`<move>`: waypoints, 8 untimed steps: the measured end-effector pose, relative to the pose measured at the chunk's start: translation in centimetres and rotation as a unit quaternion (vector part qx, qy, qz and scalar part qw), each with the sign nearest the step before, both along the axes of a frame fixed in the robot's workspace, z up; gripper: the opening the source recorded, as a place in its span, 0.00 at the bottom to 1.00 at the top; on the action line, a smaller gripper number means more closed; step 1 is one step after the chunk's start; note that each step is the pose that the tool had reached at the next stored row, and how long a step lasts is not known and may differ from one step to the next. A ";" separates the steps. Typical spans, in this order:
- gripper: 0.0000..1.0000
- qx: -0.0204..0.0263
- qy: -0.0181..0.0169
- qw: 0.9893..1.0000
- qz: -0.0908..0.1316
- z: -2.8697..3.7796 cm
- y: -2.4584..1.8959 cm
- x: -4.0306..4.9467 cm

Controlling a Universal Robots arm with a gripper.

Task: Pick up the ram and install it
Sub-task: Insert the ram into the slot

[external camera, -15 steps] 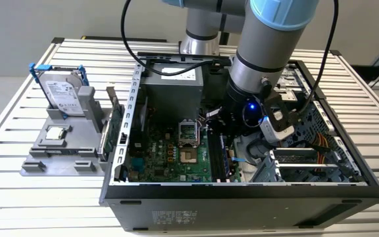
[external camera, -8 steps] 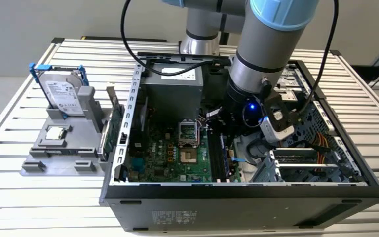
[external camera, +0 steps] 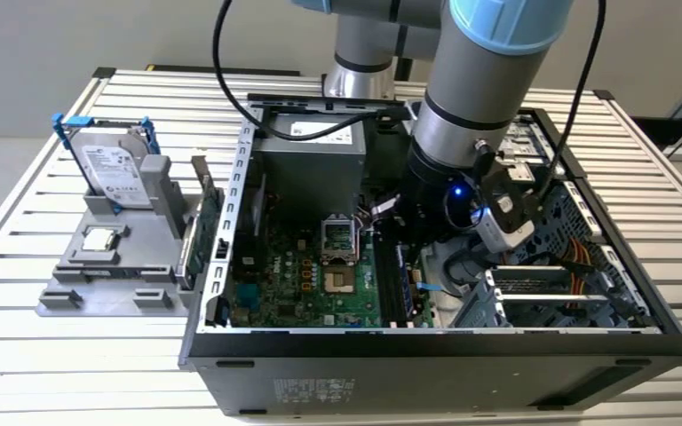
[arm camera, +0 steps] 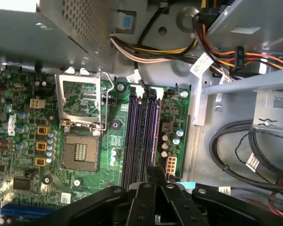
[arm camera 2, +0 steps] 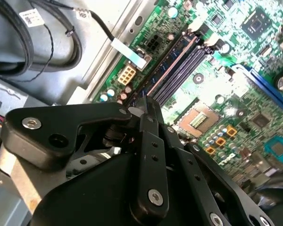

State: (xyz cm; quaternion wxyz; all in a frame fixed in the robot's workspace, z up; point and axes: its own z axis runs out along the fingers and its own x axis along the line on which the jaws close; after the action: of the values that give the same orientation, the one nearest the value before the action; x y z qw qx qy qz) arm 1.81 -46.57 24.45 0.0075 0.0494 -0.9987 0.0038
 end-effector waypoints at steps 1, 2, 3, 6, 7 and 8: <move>0.00 0.000 0.000 1.000 0.007 0.00 0.01 0.00; 0.00 0.000 0.000 1.000 0.015 0.00 0.02 0.00; 0.00 0.000 0.000 1.000 0.021 -0.01 0.03 0.00; 0.00 0.000 0.000 0.999 0.043 -0.01 0.07 0.00; 0.00 0.000 0.000 0.999 0.050 -0.01 0.09 0.00; 0.00 0.000 0.000 0.998 0.057 -0.01 0.10 0.00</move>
State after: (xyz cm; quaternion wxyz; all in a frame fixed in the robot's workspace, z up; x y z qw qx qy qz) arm 1.81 -46.47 24.44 0.0072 0.1066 -0.9943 0.0042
